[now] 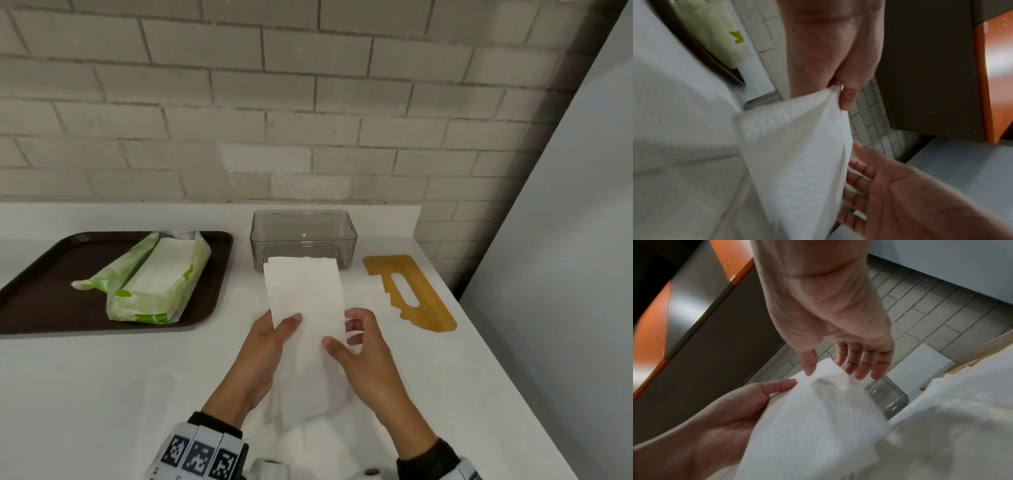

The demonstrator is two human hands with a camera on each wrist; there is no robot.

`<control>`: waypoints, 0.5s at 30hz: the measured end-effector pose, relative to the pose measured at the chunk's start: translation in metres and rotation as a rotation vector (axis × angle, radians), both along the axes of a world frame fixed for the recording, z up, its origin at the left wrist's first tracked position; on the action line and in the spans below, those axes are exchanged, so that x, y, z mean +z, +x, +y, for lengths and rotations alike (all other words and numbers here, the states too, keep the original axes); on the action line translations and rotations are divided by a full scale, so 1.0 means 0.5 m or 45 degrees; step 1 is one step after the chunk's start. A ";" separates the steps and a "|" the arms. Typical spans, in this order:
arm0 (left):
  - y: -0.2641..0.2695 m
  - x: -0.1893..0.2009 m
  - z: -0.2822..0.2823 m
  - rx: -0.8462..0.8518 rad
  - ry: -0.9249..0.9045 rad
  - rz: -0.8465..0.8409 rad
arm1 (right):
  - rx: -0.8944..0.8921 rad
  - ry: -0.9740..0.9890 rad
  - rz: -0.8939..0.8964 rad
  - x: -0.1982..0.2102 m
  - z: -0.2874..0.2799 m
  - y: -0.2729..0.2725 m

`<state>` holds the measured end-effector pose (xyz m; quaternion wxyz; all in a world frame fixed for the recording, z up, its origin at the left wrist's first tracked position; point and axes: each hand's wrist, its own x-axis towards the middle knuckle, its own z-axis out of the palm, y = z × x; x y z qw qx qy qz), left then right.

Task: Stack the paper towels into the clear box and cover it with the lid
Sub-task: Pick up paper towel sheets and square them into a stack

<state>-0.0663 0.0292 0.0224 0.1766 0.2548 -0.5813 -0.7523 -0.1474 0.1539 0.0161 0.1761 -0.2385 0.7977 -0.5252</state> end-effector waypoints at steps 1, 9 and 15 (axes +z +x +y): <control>-0.001 0.003 0.007 -0.001 -0.087 0.010 | 0.048 -0.069 -0.070 0.008 0.000 -0.013; -0.033 0.029 0.051 0.393 -0.524 0.259 | 0.136 -0.614 0.054 0.047 0.000 -0.046; -0.058 -0.022 0.060 0.377 -0.387 0.188 | 0.143 -0.455 -0.080 -0.006 -0.014 -0.048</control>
